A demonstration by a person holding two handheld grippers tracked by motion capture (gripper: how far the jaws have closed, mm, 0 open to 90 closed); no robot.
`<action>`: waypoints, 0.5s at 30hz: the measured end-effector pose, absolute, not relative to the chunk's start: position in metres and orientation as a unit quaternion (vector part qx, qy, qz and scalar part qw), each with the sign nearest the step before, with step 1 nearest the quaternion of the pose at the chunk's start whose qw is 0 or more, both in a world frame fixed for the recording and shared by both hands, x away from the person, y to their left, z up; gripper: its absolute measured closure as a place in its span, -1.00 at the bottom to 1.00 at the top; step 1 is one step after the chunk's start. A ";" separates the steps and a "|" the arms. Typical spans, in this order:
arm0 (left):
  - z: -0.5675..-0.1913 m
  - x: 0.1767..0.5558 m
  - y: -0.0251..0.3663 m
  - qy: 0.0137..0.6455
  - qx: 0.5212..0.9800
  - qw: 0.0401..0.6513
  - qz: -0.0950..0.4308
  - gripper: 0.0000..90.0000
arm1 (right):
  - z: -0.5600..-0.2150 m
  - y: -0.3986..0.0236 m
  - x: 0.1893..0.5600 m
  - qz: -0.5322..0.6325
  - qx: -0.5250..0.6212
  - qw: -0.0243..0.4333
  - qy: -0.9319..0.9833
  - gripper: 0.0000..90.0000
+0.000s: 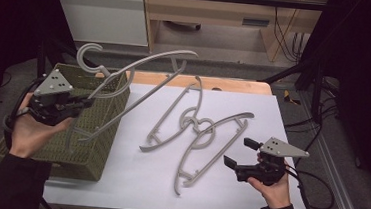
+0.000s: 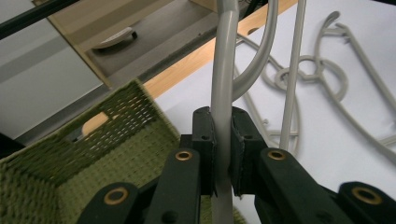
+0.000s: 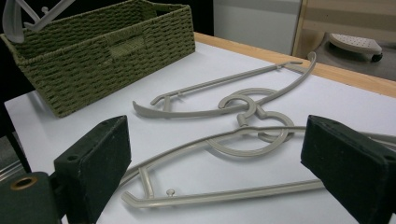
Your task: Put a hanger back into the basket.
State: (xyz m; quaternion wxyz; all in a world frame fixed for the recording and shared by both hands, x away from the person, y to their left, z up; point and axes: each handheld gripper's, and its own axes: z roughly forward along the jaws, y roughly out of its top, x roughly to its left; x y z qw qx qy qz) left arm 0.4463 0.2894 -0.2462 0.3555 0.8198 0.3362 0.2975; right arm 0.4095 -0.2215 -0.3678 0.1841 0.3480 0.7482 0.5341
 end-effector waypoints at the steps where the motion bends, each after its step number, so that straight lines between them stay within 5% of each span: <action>1: -0.247 0.448 0.293 0.339 0.820 0.352 0.299 0.82 | -0.368 -0.221 0.410 0.533 0.348 0.186 0.749 -0.81; 15: -0.263 0.471 0.349 0.383 0.808 0.313 0.321 0.82 | -0.371 -0.218 0.411 0.524 0.350 0.185 0.754 -0.82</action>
